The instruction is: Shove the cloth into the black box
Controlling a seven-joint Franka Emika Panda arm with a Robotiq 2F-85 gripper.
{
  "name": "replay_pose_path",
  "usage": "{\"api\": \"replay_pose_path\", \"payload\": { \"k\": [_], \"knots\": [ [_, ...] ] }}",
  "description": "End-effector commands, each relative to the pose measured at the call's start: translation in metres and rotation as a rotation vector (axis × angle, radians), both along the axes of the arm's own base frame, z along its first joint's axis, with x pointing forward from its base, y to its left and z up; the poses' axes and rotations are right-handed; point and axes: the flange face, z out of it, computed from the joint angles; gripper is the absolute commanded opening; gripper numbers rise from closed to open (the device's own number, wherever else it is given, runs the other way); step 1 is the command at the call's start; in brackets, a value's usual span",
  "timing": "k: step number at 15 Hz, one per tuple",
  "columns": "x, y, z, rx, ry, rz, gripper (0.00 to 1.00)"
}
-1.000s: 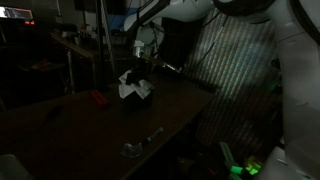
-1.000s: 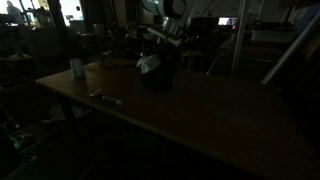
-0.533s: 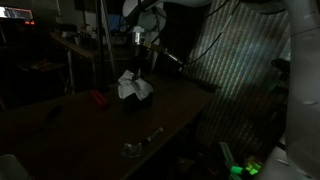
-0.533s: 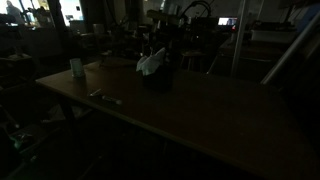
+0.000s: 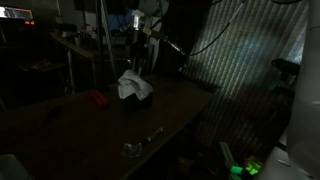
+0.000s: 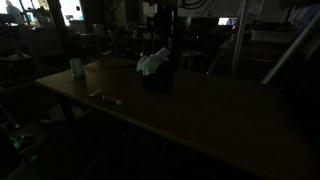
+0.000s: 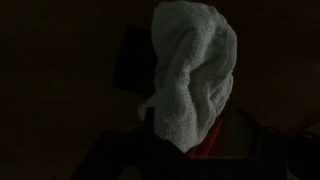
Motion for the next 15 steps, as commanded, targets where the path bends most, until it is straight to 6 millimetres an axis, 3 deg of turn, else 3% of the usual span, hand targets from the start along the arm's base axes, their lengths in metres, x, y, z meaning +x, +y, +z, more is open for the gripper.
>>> {"api": "replay_pose_path", "payload": {
  "k": [1,7,9,15],
  "knots": [
    [-0.008,0.007,0.000,-0.018,-0.025,0.016,0.49],
    [-0.013,0.008,-0.029,-0.012,0.037,0.021,0.04],
    [-0.015,0.008,-0.036,-0.011,0.052,0.022,0.00],
    [-0.010,0.005,-0.055,-0.003,0.058,0.025,0.00]
  ]
}}
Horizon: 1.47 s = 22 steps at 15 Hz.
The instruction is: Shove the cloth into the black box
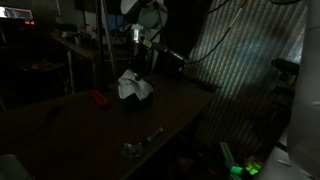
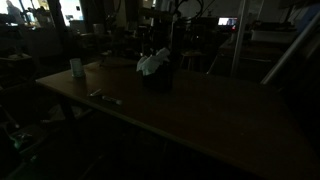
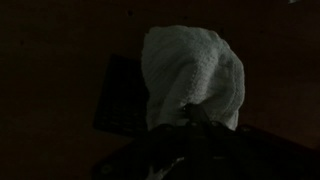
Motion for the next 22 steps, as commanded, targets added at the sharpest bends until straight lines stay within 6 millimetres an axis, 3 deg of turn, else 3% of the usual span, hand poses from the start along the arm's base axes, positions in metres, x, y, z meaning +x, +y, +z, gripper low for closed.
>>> {"api": "replay_pose_path", "payload": {
  "k": [1,7,11,17,22],
  "knots": [
    [0.007,-0.003,-0.007,-0.014,-0.030,0.021,0.00],
    [0.024,-0.008,-0.049,-0.027,-0.033,0.048,0.00],
    [0.028,-0.005,-0.065,-0.012,-0.011,0.071,0.00],
    [0.027,0.000,-0.085,0.006,0.032,0.083,0.00],
    [0.017,0.016,-0.100,0.057,0.102,0.123,0.00]
  ]
}}
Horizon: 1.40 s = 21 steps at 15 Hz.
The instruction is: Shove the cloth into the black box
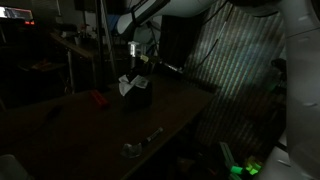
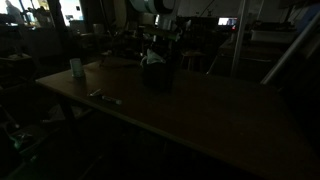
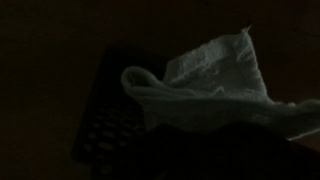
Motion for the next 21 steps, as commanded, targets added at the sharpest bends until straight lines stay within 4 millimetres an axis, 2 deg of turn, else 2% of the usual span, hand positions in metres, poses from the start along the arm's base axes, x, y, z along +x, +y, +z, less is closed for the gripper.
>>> {"api": "replay_pose_path", "payload": {
  "k": [1,5,7,9,13,21],
  "knots": [
    [-0.006,0.016,-0.039,0.034,0.092,0.057,0.00],
    [0.000,0.017,-0.049,0.033,0.119,0.071,0.00],
    [0.004,0.015,-0.040,0.032,0.100,0.066,0.00],
    [0.007,0.011,-0.025,0.028,0.074,0.058,0.00],
    [0.004,0.004,0.019,0.008,0.004,0.034,0.00],
    [-0.003,0.014,0.090,-0.036,-0.101,0.047,0.00]
  ]
}}
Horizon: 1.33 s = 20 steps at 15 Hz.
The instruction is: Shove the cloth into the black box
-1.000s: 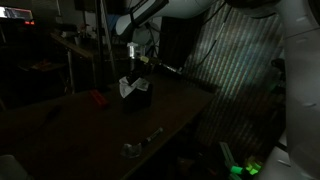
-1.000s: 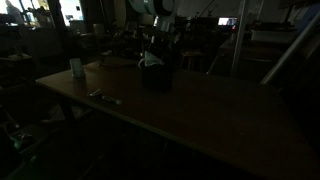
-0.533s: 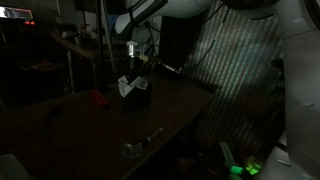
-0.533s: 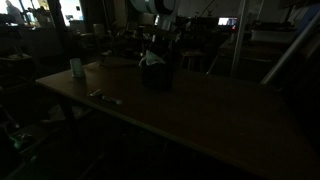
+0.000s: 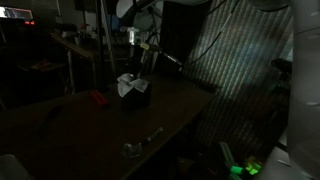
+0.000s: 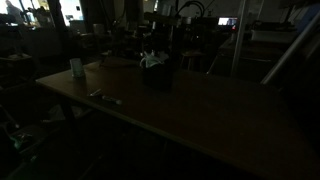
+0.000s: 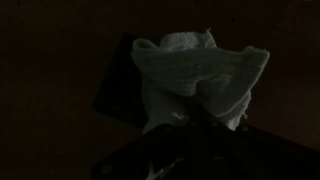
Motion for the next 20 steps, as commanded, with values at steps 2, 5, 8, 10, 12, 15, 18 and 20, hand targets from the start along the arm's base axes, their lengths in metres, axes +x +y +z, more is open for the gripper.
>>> {"api": "replay_pose_path", "payload": {
  "k": [2,5,8,10,12,15,18,20],
  "knots": [
    [-0.006,0.014,0.049,-0.036,-0.080,0.018,0.00],
    [-0.003,0.030,0.070,-0.048,-0.125,0.052,0.00],
    [0.008,0.047,0.084,-0.062,-0.172,0.094,0.00],
    [0.017,0.055,0.086,-0.071,-0.191,0.117,0.00],
    [0.022,0.056,0.083,-0.076,-0.198,0.128,0.00],
    [0.029,0.047,0.068,-0.083,-0.197,0.132,0.00],
    [0.037,0.032,0.045,-0.095,-0.189,0.130,0.00],
    [0.038,0.025,0.032,-0.091,-0.180,0.127,0.00]
  ]
}}
